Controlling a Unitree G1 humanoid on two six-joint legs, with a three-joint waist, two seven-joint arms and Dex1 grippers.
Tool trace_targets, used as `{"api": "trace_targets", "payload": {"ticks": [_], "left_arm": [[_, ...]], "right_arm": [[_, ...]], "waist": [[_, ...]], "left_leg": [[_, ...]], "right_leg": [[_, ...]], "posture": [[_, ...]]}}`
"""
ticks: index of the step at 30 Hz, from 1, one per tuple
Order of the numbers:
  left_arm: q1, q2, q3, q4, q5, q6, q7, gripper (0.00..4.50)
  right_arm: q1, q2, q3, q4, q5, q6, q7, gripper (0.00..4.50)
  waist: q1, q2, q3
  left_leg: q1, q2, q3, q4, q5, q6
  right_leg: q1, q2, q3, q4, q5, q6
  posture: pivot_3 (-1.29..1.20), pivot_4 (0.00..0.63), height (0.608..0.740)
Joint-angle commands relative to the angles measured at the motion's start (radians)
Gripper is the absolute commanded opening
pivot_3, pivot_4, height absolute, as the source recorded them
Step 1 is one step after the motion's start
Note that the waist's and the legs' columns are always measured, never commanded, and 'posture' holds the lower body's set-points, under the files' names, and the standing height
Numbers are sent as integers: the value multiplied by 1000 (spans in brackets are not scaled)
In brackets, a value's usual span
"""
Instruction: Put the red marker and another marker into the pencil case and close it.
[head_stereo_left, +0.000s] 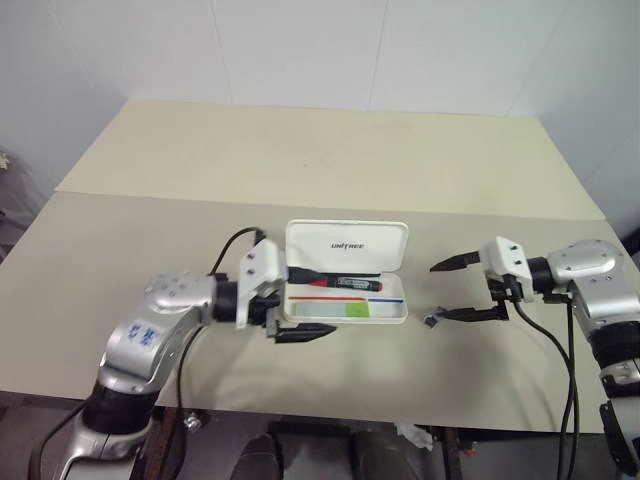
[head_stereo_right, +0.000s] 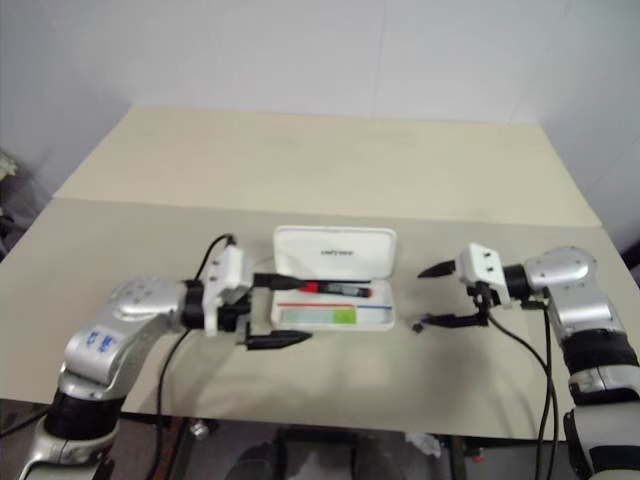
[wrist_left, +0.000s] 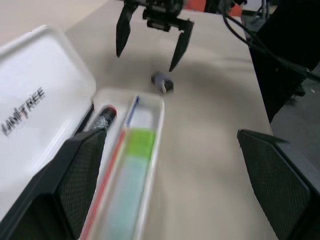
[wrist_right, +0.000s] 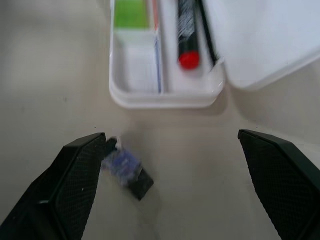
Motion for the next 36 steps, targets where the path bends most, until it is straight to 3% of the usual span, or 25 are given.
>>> {"api": "trace_targets", "payload": {"ticks": [1, 14, 27, 30, 36], "left_arm": [[47, 45, 58, -8, -46, -99, -51, 4468], [81, 149, 165, 156, -71, -262, -93, 4468], [51, 178, 174, 197, -67, -303, -83, 4468], [50, 177, 175, 194, -66, -302, -75, 4500], [51, 176, 174, 183, -63, -298, -56, 4500]], "right_arm": [[-63, -40, 82, 40, 25, -84, 70, 4500], [-168, -130, 368, 88, 121, -203, 70, 4500], [-188, -90, 436, 130, 115, -243, 70, 4500], [-195, -67, 425, 159, 102, -243, 70, 3967], [-209, -40, 413, 214, 96, -259, 70, 1944]], "waist": [[1, 0, 0], [-1, 1, 1], [-1, 2, 1], [-2, 2, 1], [-5, 2, 1]], "left_leg": [[0, 0, 0, 0, 0, 0], [0, 1, 0, -2, 0, 1], [0, 2, -1, -3, 0, 1], [0, 2, 0, -3, 0, 1], [1, 2, 0, -2, 0, 0]], "right_leg": [[0, 0, 0, 0, 0, 0], [-1, -2, 0, 0, -1, -1], [-1, -2, -1, 1, -1, -2], [-1, -2, -1, 1, -1, -2], [-1, -2, 0, 3, -1, -2]], "posture": [[0, 150, 740], [0, 150, 740], [0, 150, 740], [0, 150, 740], [0, 150, 740]]}}
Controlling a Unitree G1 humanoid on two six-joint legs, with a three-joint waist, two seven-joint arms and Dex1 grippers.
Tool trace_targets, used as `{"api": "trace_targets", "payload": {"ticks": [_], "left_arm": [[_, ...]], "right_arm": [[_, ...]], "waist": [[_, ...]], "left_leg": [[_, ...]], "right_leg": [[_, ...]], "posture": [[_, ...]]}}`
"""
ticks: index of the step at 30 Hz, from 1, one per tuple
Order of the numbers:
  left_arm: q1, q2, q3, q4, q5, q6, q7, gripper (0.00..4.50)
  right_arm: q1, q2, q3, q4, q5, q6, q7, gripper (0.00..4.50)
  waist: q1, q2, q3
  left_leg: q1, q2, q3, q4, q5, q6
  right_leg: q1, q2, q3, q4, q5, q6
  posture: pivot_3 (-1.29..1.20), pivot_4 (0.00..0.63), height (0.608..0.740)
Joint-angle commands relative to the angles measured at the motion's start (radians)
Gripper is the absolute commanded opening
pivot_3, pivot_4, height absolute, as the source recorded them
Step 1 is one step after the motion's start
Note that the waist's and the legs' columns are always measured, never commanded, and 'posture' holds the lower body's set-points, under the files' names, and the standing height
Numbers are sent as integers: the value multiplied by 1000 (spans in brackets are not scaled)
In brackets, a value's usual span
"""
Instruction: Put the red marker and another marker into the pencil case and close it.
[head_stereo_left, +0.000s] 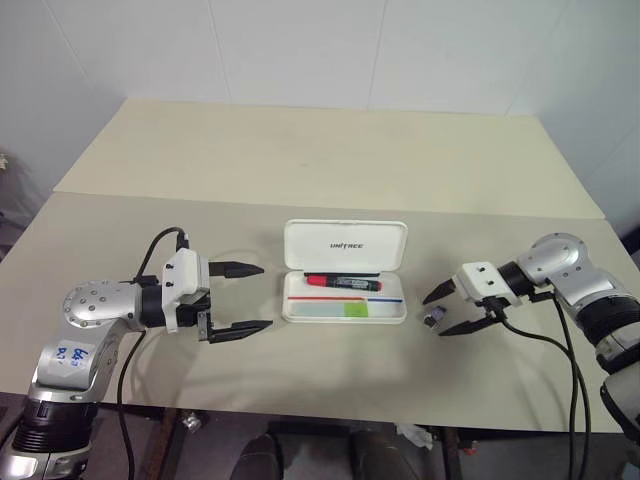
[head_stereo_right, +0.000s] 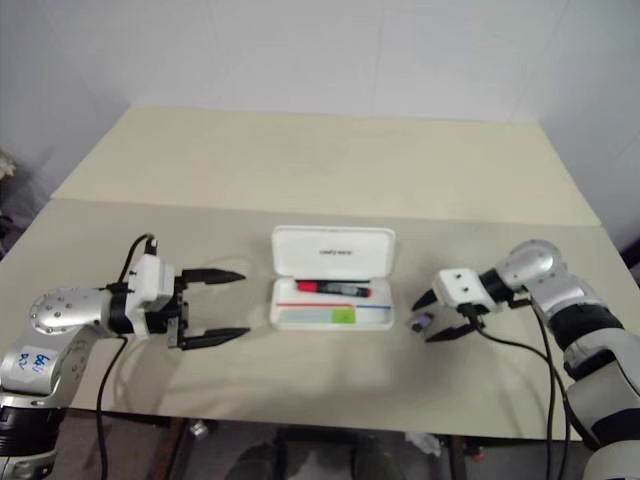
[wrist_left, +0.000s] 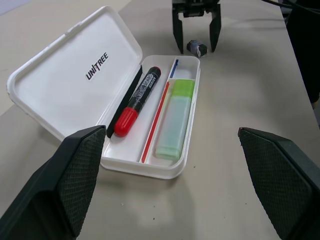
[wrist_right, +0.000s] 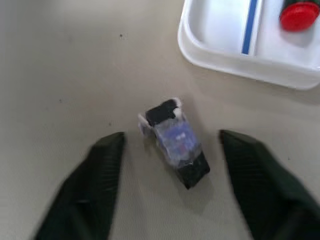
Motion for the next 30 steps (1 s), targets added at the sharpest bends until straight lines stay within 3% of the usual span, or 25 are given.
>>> {"api": "trace_targets", "payload": {"ticks": [1, 5, 13, 21, 30], "left_arm": [[-4, 18, 19, -19, -9, -12, 15, 4500], [-3, 21, 19, -21, -12, -13, 19, 4500], [-27, 28, 28, 26, -19, -41, -6, 4500], [-65, 43, 24, 138, -7, -105, -53, 4500], [-82, 61, 16, 240, 19, -181, -88, 4500]], "right_arm": [[-22, 0, -28, 19, 9, -24, 56, 1624], [-44, 11, -75, 54, -13, -25, 56, 364], [-96, 29, -236, 23, -82, 105, 54, 330], [87, -9, -360, -498, -14, 541, -17, 330], [257, -12, -410, -832, -29, 789, -110, 330]], "waist": [[0, 0, 0], [0, 0, 0], [3, 1, 1], [7, 1, 1], [8, 1, 1]], "left_leg": [[0, 0, 0, 0, 0, 0], [0, 0, 0, 1, 0, 0], [0, -1, 0, 1, 0, 0], [-1, 0, -1, -2, 0, -1], [-3, -1, 0, -1, 0, -1]], "right_leg": [[0, 0, 0, 0, 0, 0], [0, 0, 0, 2, 0, 0], [-1, 0, 0, 2, 0, -1], [-3, 0, 0, 3, -1, -2], [-7, 0, 1, 5, -2, -2]], "posture": [[0, 150, 740], [0, 150, 740], [0, 150, 740], [0, 150, 740], [0, 150, 740]]}}
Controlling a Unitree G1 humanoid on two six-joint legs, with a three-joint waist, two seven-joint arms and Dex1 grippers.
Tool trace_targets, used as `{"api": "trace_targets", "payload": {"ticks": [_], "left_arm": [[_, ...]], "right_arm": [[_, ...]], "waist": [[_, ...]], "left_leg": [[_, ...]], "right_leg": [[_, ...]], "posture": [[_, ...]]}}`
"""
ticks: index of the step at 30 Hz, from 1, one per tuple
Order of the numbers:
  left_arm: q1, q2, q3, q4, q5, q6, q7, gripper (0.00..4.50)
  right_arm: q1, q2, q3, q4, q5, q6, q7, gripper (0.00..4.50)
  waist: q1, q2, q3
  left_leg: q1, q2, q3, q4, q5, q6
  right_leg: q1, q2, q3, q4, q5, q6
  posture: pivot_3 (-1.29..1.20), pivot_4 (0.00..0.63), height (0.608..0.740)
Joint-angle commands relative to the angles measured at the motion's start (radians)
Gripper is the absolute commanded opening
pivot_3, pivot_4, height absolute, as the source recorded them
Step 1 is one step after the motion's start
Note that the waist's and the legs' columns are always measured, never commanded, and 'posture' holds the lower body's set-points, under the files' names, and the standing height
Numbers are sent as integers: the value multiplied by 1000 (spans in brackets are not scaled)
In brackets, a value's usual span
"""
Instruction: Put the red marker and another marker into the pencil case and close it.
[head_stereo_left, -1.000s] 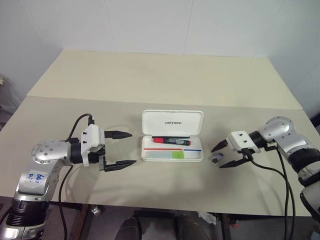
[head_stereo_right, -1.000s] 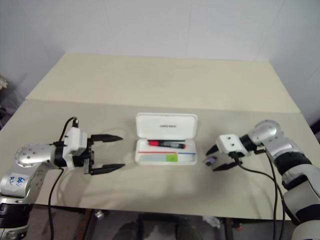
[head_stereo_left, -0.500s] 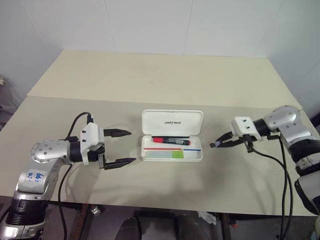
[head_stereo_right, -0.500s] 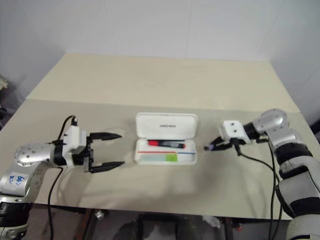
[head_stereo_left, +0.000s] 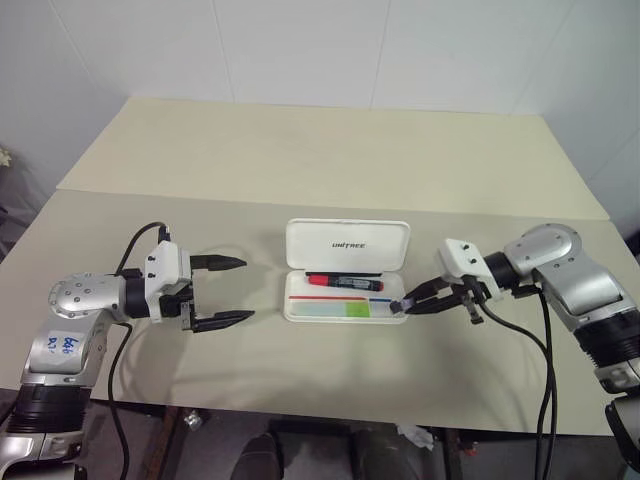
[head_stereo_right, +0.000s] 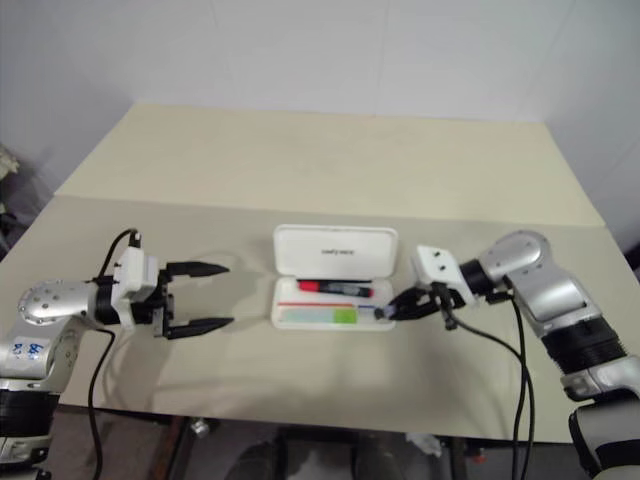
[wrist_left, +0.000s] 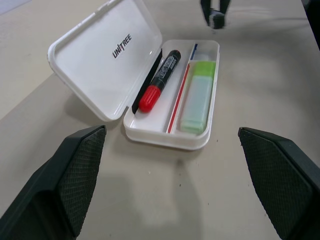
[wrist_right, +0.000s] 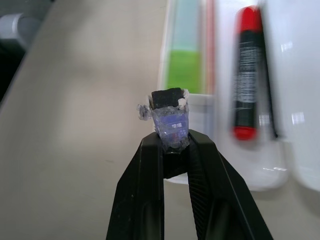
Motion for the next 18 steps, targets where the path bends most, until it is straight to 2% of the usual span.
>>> {"api": "trace_targets", "payload": {"ticks": [1, 18], "left_arm": [[-16, 20, 11, 3, 9, -32, -5, 4500], [0, 17, 13, -32, 3, -21, 12, 4500]], "right_arm": [[32, 3, -60, -101, 11, 87, -54, 330], [-37, 124, -49, 8, -126, 62, -114, 330]], "waist": [[0, 0, 0], [-2, 0, 0]], "left_leg": [[0, 0, 0, 0, 0, 0], [-1, 0, 2, 0, 0, 0]], "right_leg": [[0, 0, 0, 0, 0, 0], [-2, 2, 1, 0, 0, 0]], "posture": [[0, 150, 740], [0, 150, 740]]}}
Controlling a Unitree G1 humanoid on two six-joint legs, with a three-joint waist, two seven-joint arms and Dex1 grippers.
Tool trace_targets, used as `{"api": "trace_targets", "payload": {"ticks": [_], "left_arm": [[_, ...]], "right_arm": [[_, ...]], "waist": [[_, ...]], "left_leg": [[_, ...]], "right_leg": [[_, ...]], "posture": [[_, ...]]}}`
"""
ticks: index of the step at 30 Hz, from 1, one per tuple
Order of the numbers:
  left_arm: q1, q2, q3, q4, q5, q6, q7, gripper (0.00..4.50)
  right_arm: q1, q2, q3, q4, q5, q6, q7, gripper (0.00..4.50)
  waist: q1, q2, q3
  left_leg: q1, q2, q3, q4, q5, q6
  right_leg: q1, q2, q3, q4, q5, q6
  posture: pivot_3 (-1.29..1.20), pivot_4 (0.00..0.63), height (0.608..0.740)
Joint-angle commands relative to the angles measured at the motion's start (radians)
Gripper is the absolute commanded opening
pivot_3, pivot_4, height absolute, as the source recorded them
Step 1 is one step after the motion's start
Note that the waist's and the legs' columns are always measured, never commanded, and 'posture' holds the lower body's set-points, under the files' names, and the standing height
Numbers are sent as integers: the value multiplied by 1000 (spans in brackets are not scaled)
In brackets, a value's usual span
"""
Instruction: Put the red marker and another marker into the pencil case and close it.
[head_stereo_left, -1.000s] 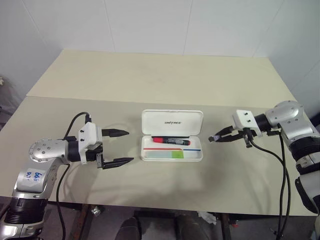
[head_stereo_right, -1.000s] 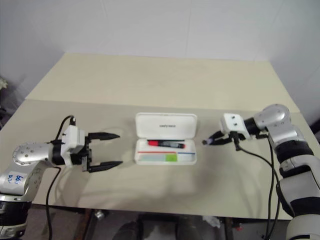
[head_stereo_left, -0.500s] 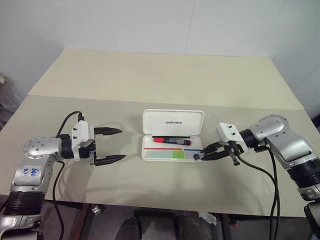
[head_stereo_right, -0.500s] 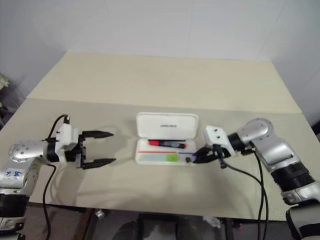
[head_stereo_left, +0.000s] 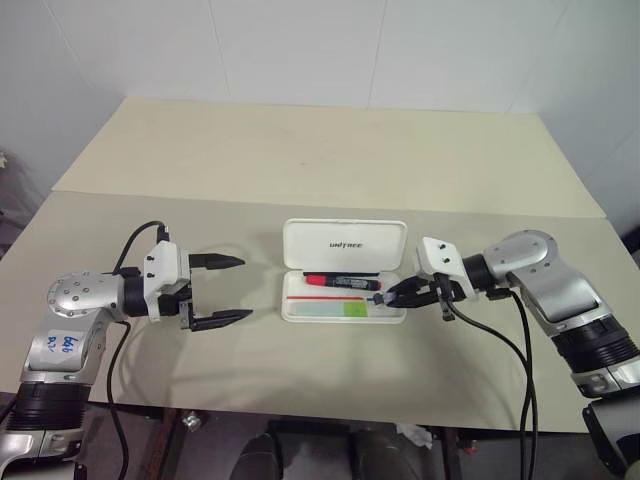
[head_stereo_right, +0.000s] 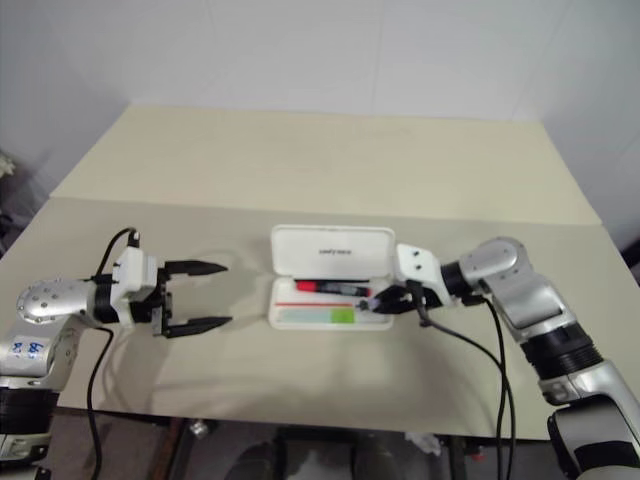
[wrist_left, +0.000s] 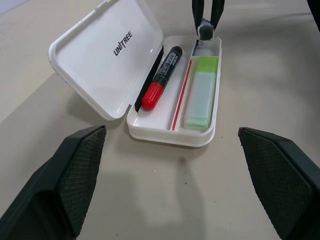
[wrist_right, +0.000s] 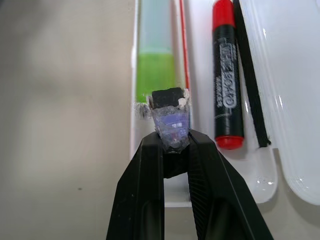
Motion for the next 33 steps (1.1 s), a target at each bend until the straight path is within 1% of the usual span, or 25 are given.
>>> {"api": "trace_targets", "payload": {"ticks": [1, 3, 4, 9, 11, 12, 13, 16, 20, 22, 23, 27, 30, 33], "left_arm": [[3, 17, 15, -28, -4, -8, 7, 4500], [3, 17, 16, -27, -3, -10, 10, 4500], [2, 17, 16, -25, -3, -11, 10, 4500], [-9, 16, 12, -15, 0, -14, 10, 4500], [-13, 15, 11, -12, 1, -15, 10, 4500], [-14, 14, 11, -12, 1, -14, 10, 4500], [-16, 13, 10, -12, 1, -14, 11, 4500], [-18, 12, 10, -8, 4, -17, 14, 4500], [-44, 5, 15, 18, 20, -20, 49, 4500], [-63, -3, 17, 36, 25, -30, 63, 4500], [-73, -6, 17, 46, 27, -34, 70, 4500], [-111, -7, 18, 97, 35, -43, 89, 4500], [-148, -6, 18, 157, 54, -53, 115, 4500], [-195, -5, 19, 228, 72, -69, 132, 4500]], "right_arm": [[-25, 7, -20, 0, -16, -9, 0, 330], [-25, 2, -16, -3, -35, 9, -1, 1079], [-25, 1, -18, -7, -38, 16, -2, 1331], [-28, 0, -33, -21, -39, 30, 4, 3146], [-31, -3, -39, -22, -37, 34, 3, 3761], [-34, -6, -42, -20, -38, 34, 2, 4203], [-36, -10, -50, -19, -33, 34, 3, 4484], [-35, -8, -87, -20, -1, 18, 4, 4484], [-1, 62, -249, 8, 177, -33, 14, 4484], [38, 108, -337, 20, 298, -90, 94, 4484], [57, 117, -361, 26, 331, -103, 124, 4484], [108, 105, -354, 90, 304, -113, 139, 4484], [104, 119, -384, 147, 356, -32, 108, 4484], [109, 124, -384, 160, 339, -48, 96, 4484]], "waist": [[0, 0, 0], [0, 0, 0], [0, 0, 0], [0, 0, 0], [0, 0, 0], [0, 0, 0], [-1, 0, 0], [0, 0, 0], [0, -1, 0], [0, -1, -1], [1, -1, -1], [2, -2, -1], [1, -2, -1], [-1, -2, -1]], "left_leg": [[0, 0, 0, 0, 0, 0], [0, 0, 0, 0, 0, 0], [0, 0, 0, 0, 0, 0], [0, 0, 0, 0, 0, 0], [0, 0, 0, 0, 0, 0], [0, 0, 0, 0, 0, 0], [0, 0, 0, 0, 0, 0], [0, 0, 1, 0, 0, 0], [-1, 0, 0, 0, 0, 0], [0, 0, 0, 0, 0, 0], [0, 0, 0, 0, 0, 0], [0, 0, 0, 0, 0, 0], [0, -1, 0, 1, 0, 0], [0, -1, 0, 1, 1, 0]], "right_leg": [[0, 0, 0, 0, 0, 0], [0, 0, 0, 0, 0, 0], [0, 0, 0, 0, 0, 0], [0, 0, 0, 0, 0, 0], [0, 0, 0, 0, 0, 0], [0, 0, 0, 0, 0, 0], [0, 0, 0, 0, 0, 0], [-1, 0, 0, 0, 0, 0], [-1, 0, 0, 1, 0, 0], [0, 1, 0, 1, 0, 0], [1, 1, -1, 0, 0, 0], [2, 0, -1, 0, 0, 0], [2, 0, 0, 1, 0, 0], [1, 1, -1, 3, 0, 0]], "posture": [[0, 150, 740], [0, 150, 740], [0, 150, 740], [0, 150, 740], [0, 150, 740], [0, 150, 740], [0, 150, 740], [0, 150, 740], [0, 150, 740], [0, 150, 740], [0, 150, 740], [0, 150, 740], [0, 150, 740], [0, 150, 740]]}}
